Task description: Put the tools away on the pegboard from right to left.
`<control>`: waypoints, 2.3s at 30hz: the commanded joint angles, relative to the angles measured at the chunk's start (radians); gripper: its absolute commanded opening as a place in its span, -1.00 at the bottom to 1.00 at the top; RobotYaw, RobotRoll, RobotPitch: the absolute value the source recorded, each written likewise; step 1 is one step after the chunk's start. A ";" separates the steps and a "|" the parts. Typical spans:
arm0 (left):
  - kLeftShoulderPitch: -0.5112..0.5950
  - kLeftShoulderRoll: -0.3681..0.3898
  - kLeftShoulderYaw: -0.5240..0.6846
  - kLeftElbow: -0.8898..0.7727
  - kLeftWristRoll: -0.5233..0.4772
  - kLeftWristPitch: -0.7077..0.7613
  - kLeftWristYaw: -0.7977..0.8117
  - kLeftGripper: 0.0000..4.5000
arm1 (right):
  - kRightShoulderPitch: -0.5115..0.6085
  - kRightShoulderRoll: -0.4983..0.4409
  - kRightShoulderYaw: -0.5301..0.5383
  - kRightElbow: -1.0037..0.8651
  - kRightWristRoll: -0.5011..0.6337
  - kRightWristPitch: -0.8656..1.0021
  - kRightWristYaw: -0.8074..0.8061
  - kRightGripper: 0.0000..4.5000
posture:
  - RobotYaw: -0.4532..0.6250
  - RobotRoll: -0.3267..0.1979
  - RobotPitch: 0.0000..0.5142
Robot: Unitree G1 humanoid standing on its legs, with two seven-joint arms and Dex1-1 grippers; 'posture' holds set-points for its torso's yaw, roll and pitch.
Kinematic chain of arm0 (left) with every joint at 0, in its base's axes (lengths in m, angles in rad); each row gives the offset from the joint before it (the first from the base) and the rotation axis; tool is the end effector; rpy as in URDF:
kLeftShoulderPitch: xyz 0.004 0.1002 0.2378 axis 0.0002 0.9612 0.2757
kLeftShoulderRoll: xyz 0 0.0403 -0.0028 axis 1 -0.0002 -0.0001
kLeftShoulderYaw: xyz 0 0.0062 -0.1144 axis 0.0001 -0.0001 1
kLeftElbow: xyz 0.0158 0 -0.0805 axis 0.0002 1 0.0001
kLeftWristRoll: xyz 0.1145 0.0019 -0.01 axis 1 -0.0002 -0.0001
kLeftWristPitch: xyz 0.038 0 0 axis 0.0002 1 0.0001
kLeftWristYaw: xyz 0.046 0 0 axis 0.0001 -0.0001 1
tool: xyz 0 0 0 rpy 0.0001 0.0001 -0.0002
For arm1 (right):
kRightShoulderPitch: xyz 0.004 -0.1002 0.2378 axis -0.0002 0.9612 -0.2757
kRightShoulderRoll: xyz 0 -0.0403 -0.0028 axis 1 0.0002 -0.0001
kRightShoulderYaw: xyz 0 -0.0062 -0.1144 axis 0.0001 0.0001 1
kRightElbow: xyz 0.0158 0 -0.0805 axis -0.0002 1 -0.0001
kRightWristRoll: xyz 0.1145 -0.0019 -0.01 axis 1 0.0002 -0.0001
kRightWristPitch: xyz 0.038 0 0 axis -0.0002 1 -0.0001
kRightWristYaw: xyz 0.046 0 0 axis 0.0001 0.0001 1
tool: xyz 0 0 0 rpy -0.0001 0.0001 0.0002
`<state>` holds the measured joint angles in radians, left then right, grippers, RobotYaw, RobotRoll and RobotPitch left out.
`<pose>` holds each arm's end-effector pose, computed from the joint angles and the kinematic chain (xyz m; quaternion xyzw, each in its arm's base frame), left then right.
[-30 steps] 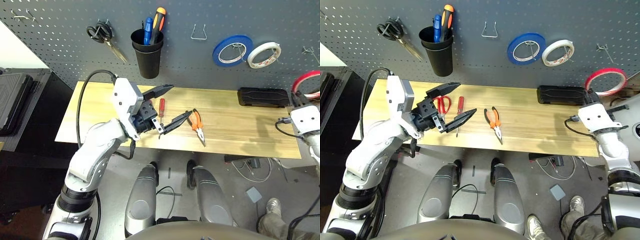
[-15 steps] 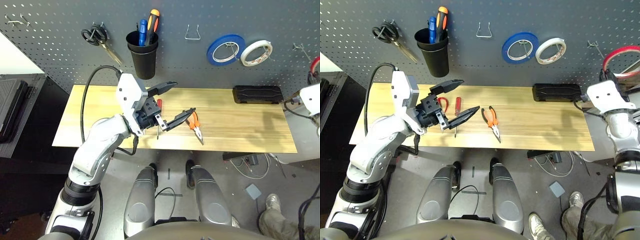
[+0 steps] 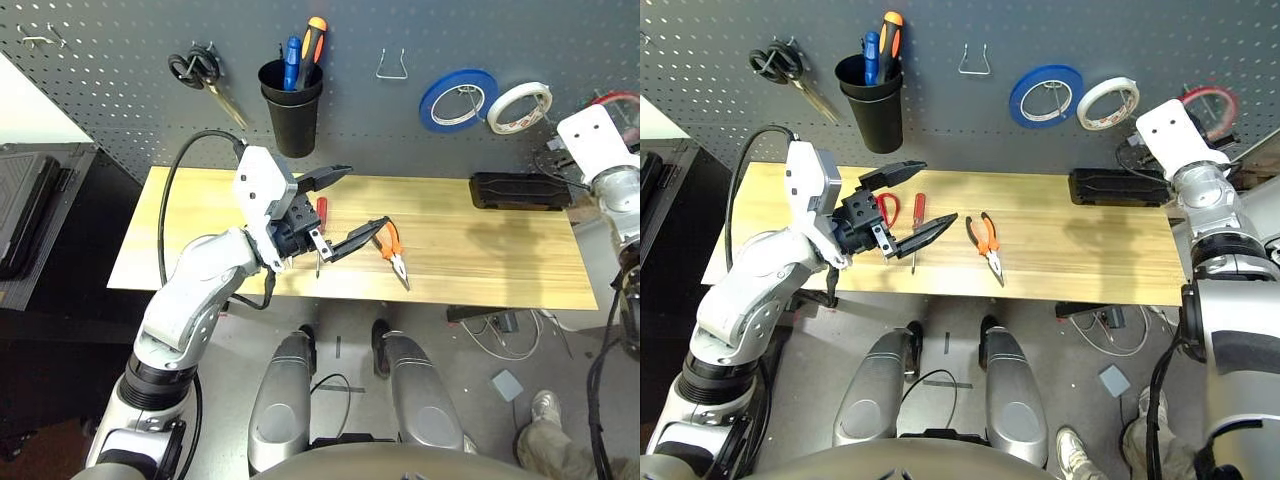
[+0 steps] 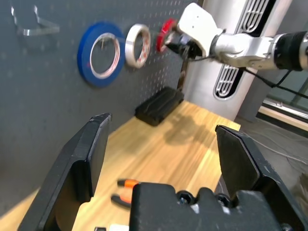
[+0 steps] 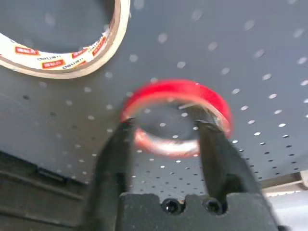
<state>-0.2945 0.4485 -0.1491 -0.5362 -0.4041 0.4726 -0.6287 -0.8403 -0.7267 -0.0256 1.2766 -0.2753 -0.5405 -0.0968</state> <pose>0.2297 0.1494 0.1729 0.1007 -0.0940 -0.4915 0.8599 0.3207 -0.3431 0.1294 -0.3931 -0.0562 -0.1418 0.9067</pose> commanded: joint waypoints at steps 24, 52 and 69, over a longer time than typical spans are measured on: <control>0.070 0.258 -0.112 0.064 0.182 0.220 -0.042 1.00 | 0.529 0.304 -0.014 -0.933 0.372 0.743 0.489 0.99 | 0.20 0.25 0.14; 0.107 0.243 -0.112 0.033 0.244 0.324 0.002 1.00 | 0.182 0.512 0.247 -0.643 0.297 1.355 0.468 0.99 | 0.36 0.25 0.34; 0.121 0.231 -0.094 0.036 0.247 0.323 0.019 1.00 | 0.110 0.493 0.186 -0.547 0.261 1.274 0.491 0.15 | 0.39 0.25 0.29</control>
<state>-0.1905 0.6831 -0.2386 -0.4951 -0.1614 0.7956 -0.6102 -0.7638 -0.2126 0.1706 0.7597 -0.0094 0.7414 0.3821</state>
